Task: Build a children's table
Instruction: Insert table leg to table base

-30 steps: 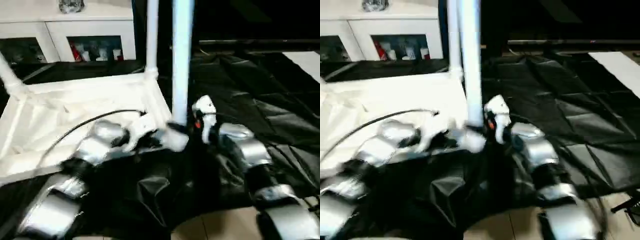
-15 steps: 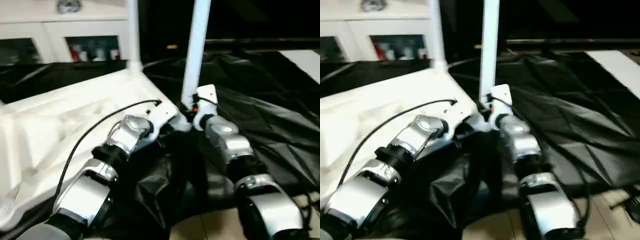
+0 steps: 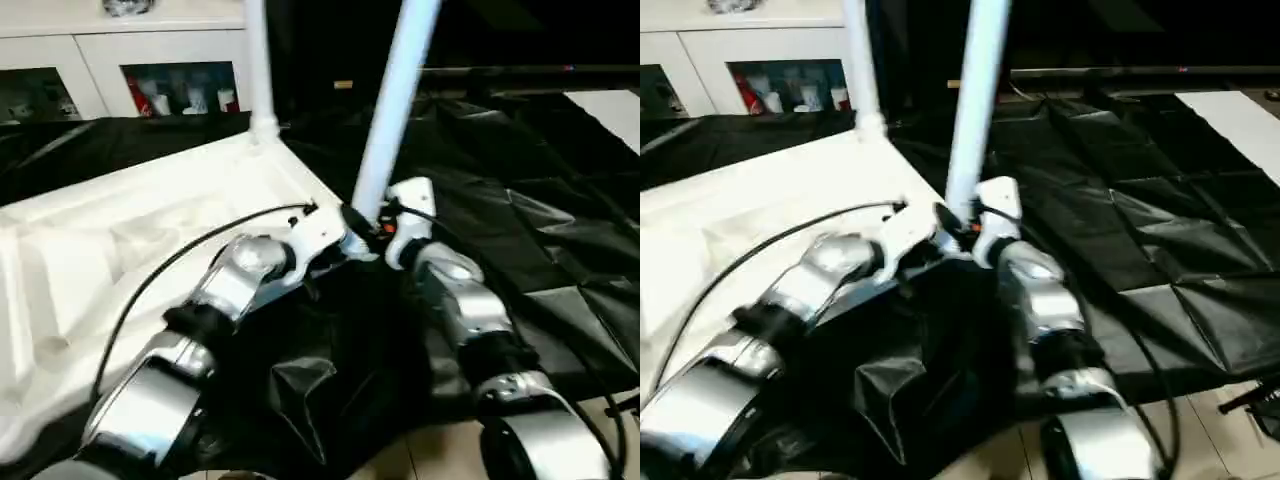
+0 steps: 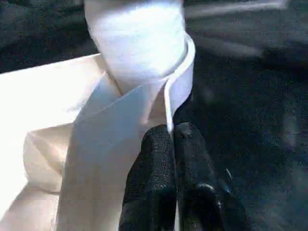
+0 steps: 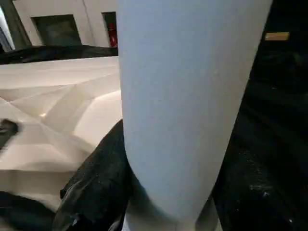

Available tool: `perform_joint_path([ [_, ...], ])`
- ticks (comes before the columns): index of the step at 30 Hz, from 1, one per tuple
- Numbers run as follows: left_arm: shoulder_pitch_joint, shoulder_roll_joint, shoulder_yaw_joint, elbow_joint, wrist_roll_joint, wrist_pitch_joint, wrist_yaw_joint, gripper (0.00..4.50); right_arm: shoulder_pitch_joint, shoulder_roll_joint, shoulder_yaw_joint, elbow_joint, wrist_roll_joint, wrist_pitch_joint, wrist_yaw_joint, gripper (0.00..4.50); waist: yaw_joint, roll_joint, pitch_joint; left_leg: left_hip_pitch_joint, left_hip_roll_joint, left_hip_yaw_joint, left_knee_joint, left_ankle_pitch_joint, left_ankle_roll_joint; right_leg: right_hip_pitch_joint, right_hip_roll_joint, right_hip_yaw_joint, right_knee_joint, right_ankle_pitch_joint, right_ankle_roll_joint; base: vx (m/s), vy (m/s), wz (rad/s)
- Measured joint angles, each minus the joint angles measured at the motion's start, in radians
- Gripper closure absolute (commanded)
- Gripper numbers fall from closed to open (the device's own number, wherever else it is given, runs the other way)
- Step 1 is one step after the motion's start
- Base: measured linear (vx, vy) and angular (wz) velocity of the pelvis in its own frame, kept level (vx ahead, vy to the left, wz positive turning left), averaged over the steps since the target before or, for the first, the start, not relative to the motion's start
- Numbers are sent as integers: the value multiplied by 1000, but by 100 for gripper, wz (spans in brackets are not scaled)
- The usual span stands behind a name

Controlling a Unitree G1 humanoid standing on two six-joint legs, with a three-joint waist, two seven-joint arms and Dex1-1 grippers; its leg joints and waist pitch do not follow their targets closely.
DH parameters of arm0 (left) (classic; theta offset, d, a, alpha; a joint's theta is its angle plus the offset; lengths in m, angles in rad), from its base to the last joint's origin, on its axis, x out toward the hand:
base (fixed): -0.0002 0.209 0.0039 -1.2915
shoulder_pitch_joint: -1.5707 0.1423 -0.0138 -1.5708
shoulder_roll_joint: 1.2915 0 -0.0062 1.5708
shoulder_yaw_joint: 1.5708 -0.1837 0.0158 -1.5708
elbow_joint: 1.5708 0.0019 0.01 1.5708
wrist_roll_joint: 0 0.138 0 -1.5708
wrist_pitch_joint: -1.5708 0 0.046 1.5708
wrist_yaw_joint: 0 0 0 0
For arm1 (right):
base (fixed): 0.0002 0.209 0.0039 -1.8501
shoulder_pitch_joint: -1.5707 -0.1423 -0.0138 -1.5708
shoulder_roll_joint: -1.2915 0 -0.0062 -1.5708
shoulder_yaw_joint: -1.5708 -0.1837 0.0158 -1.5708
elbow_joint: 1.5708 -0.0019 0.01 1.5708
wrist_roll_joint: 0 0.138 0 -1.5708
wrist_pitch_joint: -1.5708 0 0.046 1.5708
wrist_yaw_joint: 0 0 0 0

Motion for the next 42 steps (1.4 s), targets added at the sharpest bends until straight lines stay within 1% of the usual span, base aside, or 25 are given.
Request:
perform_joint_path([
  [1,7,14,0,-22,-2,0,-20,393,4,-4,6,-8,0,6,14,262,0,0,0,0,0,0,1,0,0,0,0,0,1,0,0,0,0,0],
  [3,11,33,4,-78,-28,-14,-63,390,15,-18,7,-24,1,25,35,262,1,1,1,0,1,0,1,0,0,0,0,0,1,0,0,0,0,0],
  [4,12,37,9,-122,-52,-26,-89,385,18,-32,7,-43,7,48,47,262,7,2,2,0,1,1,1,0,0,0,-1,0,1,0,0,0,0,0],
  [5,12,38,17,-145,-73,-32,-106,379,21,-41,7,-57,15,67,61,262,10,2,2,0,1,2,2,0,0,0,-1,0,1,0,0,0,0,0],
  [6,12,43,31,-163,-93,-34,-118,359,28,-51,7,-76,24,82,77,262,10,2,2,0,1,2,2,0,0,0,-1,1,1,0,0,0,0,0],
  [8,12,52,63,-168,-119,-34,-125,352,43,-70,8,-114,37,111,114,262,9,2,2,0,1,3,2,0,0,0,-1,1,1,0,0,0,0,0],
  [10,4,59,114,-159,-144,-15,-104,339,53,-99,13,-143,46,142,150,262,7,2,3,0,1,3,2,0,0,0,0,1,2,0,0,0,0,0],
  [12,-44,58,169,-116,-157,27,-36,311,60,-114,14,-167,54,160,168,262,8,0,5,-1,2,3,3,1,0,-2,0,0,4,0,1,0,0,0],
  [14,-111,51,224,-93,-163,75,54,310,61,-115,15,-178,57,173,179,262,7,-1,5,-1,2,3,3,1,-1,-2,1,0,4,1,1,0,0,0],
  [15,-146,33,251,-94,-179,102,101,310,61,-114,19,-180,57,180,179,262,8,-1,5,-1,2,3,3,1,-1,-2,0,0,4,1,1,0,0,0],
  [17,-182,-7,278,-120,-209,145,148,310,61,-105,28,-186,56,191,175,262,11,-1,5,-1,2,3,4,1,0,-1,0,1,4,1,1,0,0,0],
  [19,-205,-58,278,-151,-227,184,183,310,60,-95,44,-198,55,202,170,262,15,-1,5,-2,2,3,5,1,0,-1,0,1,4,1,1,0,0,0],
  [21,-207,-118,265,-184,-238,212,189,310,60,-89,47,-207,55,215,165,262,17,-2,6,-3,2,3,5,1,1,-2,0,0,4,1,1,0,0,0],
  [23,-205,-152,258,-219,-258,246,185,310,60,-93,44,-210,56,217,162,262,16,-1,7,-4,2,3,7,0,1,-3,0,1,4,1,1,0,0,0],
  [26,-196,-186,253,-315,-324,290,139,310,61,-102,40,-211,57,215,161,262,13,-1,7,-4,3,3,7,0,1,-4,0,1,6,1,1,0,0,0],
  [28,-197,-189,251,-360,-354,312,125,310,61,-107,33,-211,55,219,158,262,10,0,7,-3,3,3,7,1,2,-3,0,1,7,1,1,0,0,0],
  [30,-200,-183,252,-358,-347,318,143,310,61,-111,32,-211,56,228,152,262,9,0,7,-2,3,3,8,2,3,-3,1,1,8,1,1,0,0,0],
  [33,-212,-166,252,-294,-300,305,191,310,61,-110,37,-213,56,234,151,262,4,0,7,-1,3,3,9,2,3,-2,1,1,8,2,2,0,0,0],
  [35,-209,-135,249,-259,-266,286,212,310,61,-112,37,-213,56,234,151,262,2,0,7,-2,3,3,9,2,3,-2,1,1,8,3,2,0,0,0],
  [39,-190,-38,203,-220,-181,224,221,310,58,-126,26,-207,56,234,136,262,4,0,7,-2,3,3,10,2,3,-2,1,1,7,3,2,0,0,0],
  [40,-177,-15,186,-204,-164,211,207,294,48,-126,17,-197,56,234,126,262,6,0,7,-3,3,3,10,2,3,-2,1,1,7,3,2,0,0,0],
  [42,-138,6,165,-172,-155,209,157,274,29,-130,-1,-190,57,234,107,262,9,0,7,-3,3,3,10,2,3,-2,1,1,7,3,2,0,0,0],
])
